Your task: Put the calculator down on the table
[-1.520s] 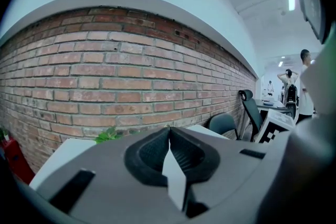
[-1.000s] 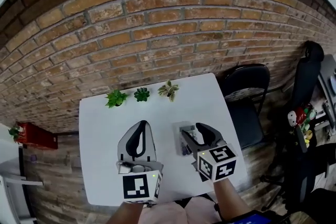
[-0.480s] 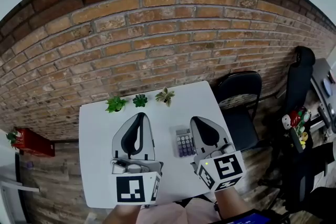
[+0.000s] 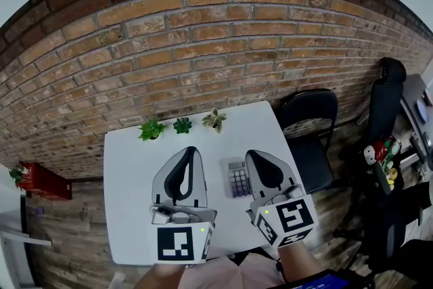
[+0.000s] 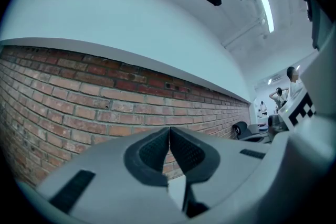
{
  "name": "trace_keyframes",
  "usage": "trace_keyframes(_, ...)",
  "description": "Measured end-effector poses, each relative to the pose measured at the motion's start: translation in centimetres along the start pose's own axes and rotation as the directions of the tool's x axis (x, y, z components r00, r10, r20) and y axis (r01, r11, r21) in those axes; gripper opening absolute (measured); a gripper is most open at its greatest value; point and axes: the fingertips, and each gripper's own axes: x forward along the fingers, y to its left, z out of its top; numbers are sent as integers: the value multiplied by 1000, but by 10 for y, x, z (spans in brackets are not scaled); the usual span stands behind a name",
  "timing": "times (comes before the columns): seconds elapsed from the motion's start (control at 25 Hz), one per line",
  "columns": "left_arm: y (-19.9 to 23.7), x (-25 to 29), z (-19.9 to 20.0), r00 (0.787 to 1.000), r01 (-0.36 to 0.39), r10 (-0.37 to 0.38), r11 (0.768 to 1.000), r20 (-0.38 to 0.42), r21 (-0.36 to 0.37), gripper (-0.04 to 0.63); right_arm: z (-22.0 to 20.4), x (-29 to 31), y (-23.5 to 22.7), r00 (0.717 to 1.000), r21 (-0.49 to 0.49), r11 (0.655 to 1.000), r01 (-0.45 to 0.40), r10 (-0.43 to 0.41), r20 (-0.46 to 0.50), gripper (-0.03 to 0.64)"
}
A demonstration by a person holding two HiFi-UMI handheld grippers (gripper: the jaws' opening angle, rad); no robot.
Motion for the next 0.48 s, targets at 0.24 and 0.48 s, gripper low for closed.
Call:
trace_keyframes(0.24,-3,-2,-2,1000,5,-5,1000,-4,-4,12,0,-2,1,1000,1,1000,3,-3,1,-2)
trace_keyframes(0.48,-7,0,-4,1000,12,-12,1000,-5,-8,12,-1,-4,-3,1000,4,1000,13,-13,-4,-2)
